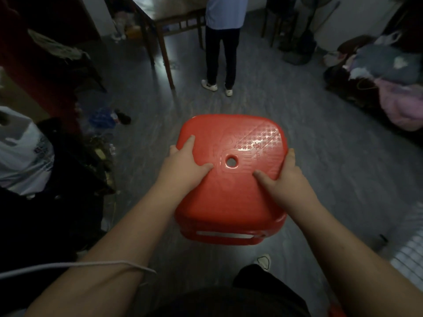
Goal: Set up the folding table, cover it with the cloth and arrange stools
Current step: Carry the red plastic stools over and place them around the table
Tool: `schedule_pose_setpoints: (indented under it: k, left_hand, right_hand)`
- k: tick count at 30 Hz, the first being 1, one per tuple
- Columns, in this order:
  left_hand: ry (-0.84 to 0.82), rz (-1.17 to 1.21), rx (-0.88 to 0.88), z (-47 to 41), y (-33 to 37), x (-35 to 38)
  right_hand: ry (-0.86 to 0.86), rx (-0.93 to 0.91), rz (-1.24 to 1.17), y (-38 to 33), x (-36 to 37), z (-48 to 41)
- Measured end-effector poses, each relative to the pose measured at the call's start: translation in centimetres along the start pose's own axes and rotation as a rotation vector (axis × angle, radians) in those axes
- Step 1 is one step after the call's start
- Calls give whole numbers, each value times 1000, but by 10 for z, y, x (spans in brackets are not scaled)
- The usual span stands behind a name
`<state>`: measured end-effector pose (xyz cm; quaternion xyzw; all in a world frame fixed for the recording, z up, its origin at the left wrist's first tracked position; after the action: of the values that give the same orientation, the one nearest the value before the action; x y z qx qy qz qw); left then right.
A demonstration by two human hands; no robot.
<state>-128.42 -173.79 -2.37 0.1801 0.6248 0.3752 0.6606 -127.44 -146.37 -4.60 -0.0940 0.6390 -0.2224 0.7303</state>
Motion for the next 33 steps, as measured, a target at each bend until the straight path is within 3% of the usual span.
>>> schedule_pose_setpoints:
  k: [20,33]
  left_hand:
    - [-341,-87,212,-173,251,270]
    - [-737,-203,525,-274,405,434]
  right_hand:
    - [93,388,6,237,-118,-194]
    - [232,828,-75,340,-168,-262]
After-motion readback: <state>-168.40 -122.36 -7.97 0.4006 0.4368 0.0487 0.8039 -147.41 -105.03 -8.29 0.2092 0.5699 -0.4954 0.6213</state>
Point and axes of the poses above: each hand's wrist, its own z-axis away from the middle knuckle, its own x-axis out of the palm, y = z × x, the point moved 7 cm from there along -z, towards the middle knuckle, and after that the axes turned 13 degrees about z, right-handed, at the moved point
